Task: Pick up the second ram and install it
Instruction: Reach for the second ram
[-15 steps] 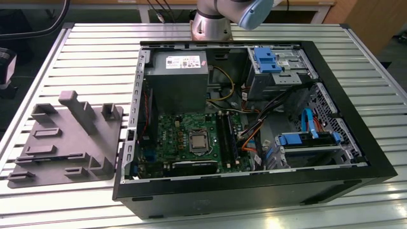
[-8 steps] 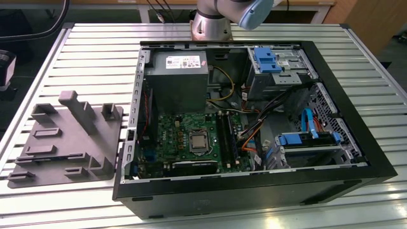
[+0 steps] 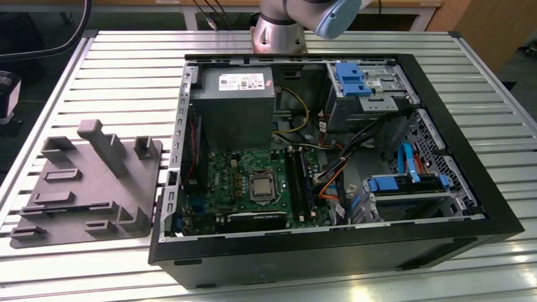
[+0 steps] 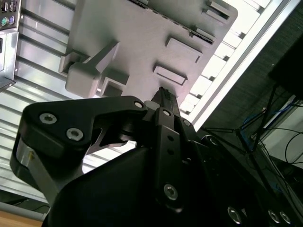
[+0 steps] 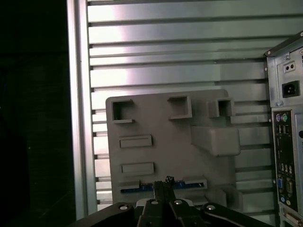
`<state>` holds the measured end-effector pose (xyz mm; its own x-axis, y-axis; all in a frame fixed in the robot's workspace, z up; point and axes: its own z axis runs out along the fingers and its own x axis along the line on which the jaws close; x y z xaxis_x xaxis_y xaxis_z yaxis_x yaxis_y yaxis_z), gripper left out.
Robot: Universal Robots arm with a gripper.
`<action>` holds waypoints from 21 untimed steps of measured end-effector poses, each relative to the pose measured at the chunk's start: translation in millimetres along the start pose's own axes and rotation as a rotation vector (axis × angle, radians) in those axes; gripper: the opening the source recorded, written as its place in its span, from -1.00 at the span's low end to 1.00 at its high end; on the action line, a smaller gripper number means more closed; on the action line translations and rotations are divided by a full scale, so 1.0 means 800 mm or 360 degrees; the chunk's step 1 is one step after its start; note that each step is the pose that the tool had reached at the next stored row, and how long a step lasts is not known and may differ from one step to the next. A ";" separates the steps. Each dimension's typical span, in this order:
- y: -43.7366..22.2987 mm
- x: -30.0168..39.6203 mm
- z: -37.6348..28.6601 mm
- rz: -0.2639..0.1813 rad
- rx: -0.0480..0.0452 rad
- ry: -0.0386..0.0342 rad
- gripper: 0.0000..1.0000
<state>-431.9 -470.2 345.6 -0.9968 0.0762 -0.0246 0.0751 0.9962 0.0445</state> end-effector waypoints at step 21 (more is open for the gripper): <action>-0.0121 -0.0001 0.0133 0.0000 0.0000 0.0000 -0.79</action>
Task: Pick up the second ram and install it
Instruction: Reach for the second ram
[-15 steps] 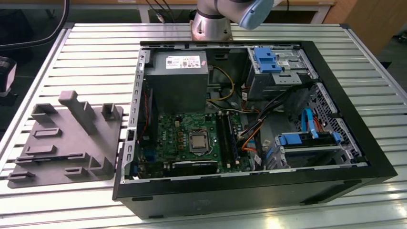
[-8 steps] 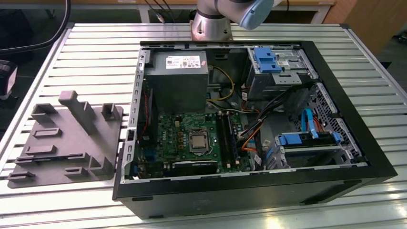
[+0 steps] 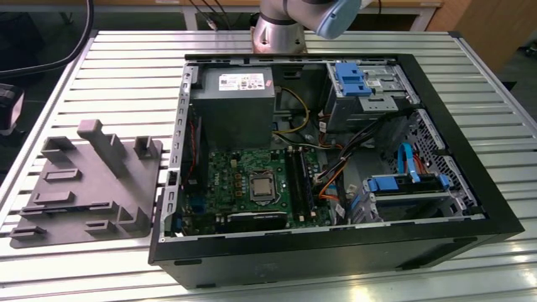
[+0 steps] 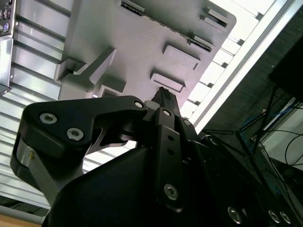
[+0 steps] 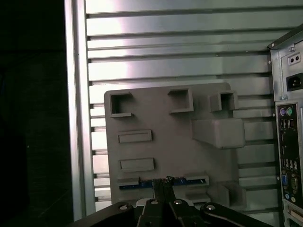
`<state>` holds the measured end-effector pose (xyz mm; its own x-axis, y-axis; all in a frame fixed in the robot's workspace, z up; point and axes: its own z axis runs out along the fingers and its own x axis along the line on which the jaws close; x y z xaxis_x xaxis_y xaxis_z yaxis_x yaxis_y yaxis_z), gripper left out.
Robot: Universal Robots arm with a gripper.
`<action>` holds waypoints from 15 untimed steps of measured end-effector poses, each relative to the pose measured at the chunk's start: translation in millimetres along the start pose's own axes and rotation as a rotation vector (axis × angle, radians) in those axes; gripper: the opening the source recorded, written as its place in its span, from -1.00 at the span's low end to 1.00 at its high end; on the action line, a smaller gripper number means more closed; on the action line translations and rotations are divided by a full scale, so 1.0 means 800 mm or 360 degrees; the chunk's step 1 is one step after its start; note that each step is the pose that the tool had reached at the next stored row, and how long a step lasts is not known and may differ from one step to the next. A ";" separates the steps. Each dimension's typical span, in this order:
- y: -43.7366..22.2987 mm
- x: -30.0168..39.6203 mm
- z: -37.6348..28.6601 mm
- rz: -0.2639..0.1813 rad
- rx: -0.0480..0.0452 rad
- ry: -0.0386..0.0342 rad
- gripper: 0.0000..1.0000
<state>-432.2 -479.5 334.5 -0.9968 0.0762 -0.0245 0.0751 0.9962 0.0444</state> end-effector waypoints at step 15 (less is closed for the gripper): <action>-0.0051 0.0001 0.0083 0.0000 0.0000 0.0000 -0.79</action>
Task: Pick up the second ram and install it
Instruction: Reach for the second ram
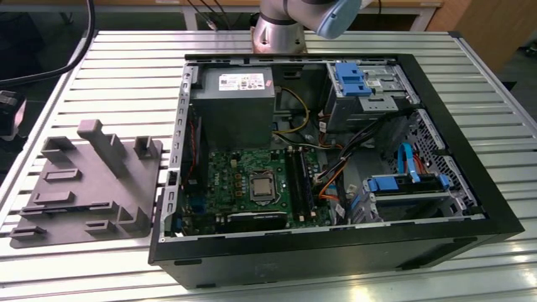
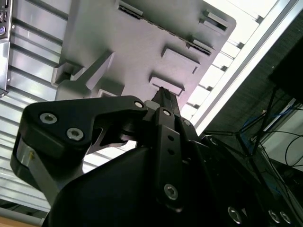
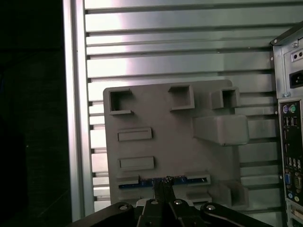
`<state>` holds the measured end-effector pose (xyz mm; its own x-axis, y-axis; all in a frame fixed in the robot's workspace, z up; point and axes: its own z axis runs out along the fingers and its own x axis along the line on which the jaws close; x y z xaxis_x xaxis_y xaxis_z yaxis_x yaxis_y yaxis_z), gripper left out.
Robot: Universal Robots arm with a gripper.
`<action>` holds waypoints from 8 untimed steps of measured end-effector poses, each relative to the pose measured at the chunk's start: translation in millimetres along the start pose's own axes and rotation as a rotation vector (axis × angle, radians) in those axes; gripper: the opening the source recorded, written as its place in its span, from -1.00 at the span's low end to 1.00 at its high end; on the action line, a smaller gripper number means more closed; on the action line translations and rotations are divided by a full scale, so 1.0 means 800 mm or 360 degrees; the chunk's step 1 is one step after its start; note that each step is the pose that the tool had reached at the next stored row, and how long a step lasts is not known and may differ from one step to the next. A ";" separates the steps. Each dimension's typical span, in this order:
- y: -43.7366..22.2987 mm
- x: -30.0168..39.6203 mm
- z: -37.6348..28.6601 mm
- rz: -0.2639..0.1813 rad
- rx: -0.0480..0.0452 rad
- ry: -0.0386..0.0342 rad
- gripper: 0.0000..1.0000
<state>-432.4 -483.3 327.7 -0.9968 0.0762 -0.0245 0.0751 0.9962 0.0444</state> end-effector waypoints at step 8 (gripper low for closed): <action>-0.0025 0.0001 0.0042 0.0000 0.0000 0.0000 -0.79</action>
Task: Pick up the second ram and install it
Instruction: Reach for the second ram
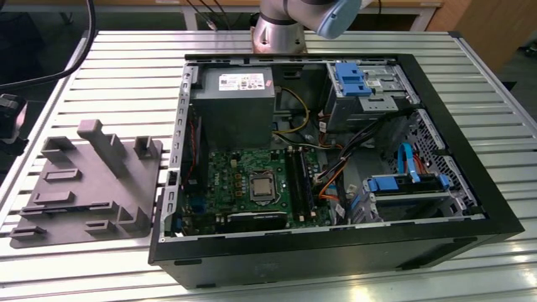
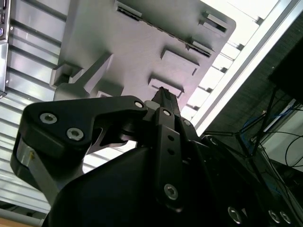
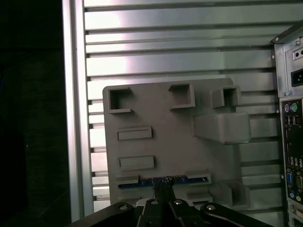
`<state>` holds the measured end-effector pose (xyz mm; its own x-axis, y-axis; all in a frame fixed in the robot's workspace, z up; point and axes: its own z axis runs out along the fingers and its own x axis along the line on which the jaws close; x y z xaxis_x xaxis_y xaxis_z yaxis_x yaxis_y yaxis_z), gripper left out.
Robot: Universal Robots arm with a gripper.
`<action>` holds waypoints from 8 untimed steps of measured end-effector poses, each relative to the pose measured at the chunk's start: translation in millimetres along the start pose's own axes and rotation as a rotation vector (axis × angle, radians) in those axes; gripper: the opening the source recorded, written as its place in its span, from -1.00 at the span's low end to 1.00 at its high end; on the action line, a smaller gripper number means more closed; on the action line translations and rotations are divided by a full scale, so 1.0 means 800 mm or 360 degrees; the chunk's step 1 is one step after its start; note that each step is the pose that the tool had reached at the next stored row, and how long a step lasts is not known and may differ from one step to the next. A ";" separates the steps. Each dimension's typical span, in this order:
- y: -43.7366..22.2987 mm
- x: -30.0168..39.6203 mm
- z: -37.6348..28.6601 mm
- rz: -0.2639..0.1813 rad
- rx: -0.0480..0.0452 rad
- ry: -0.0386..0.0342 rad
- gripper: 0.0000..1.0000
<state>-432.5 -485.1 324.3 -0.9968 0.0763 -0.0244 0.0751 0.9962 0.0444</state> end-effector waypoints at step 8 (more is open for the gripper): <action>-0.0018 0.0001 0.0035 0.0000 0.0000 0.0000 -0.79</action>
<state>-432.6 -486.5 321.4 -0.9968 0.0762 -0.0244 0.0751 0.9962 0.0443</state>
